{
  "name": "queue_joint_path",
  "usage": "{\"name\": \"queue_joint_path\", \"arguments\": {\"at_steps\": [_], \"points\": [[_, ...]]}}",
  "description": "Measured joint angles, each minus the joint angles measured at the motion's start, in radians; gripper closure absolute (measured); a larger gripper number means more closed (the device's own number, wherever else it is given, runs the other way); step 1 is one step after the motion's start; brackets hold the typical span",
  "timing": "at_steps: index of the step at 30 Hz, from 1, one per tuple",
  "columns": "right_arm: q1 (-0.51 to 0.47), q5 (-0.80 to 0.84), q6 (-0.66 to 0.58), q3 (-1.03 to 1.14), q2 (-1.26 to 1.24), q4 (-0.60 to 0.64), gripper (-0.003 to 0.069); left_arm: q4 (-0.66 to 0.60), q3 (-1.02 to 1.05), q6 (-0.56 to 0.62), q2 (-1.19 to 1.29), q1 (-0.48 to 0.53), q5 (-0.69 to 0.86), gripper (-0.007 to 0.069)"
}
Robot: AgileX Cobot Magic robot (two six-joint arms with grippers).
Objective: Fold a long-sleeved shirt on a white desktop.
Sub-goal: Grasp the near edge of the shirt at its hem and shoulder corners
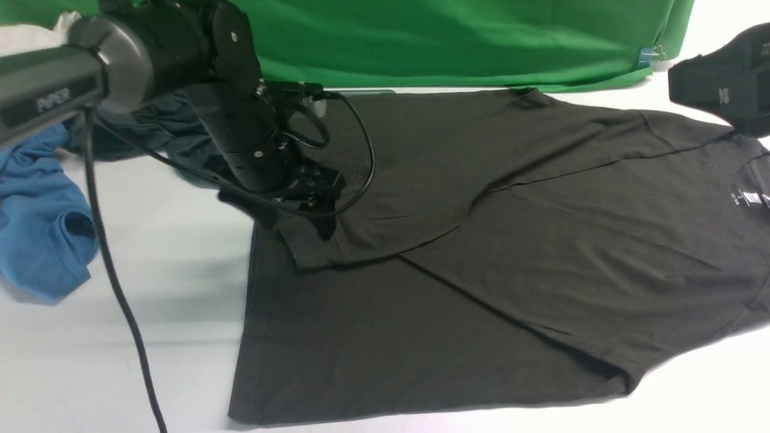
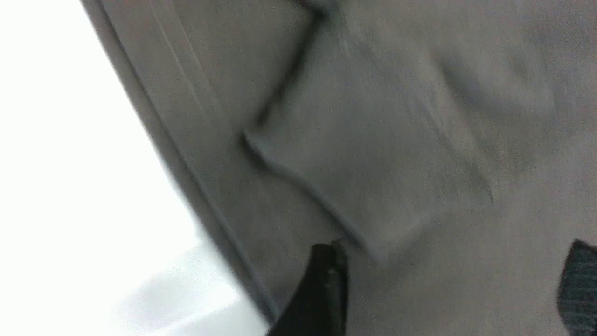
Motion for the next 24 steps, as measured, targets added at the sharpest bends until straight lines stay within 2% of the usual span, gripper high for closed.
{"name": "queue_joint_path", "arguments": {"at_steps": [4, 7, 11, 17, 20, 24], "points": [[0.0, -0.018, 0.0, 0.0, 0.0, -0.002, 0.0185, -0.003, 0.023, 0.004, -0.065, 0.0, 0.039, -0.0066], [0.0, -0.019, 0.0, 0.0, 0.0, -0.002, 0.0185, -0.034, 0.116, -0.005, -0.152, 0.0, 0.04, -0.0068], [0.0, -0.018, 0.0, 0.0, 0.0, -0.002, 0.0185, -0.051, 0.379, -0.088, -0.316, 0.0, 0.027, -0.0066], [0.0, -0.03, 0.0, 0.0, 0.014, -0.002, 0.0185, -0.118, 0.761, -0.231, -0.514, 0.0, -0.231, -0.0053], [0.0, -0.034, 0.0, 0.0, 0.023, -0.002, 0.0185, -0.162, 0.831, -0.243, -0.519, 0.0, -0.305, -0.0045], [0.0, -0.034, 0.0, 0.0, 0.032, -0.003, 0.0185, -0.204, 0.877, -0.249, -0.468, 0.0, -0.328, -0.0022]]}}
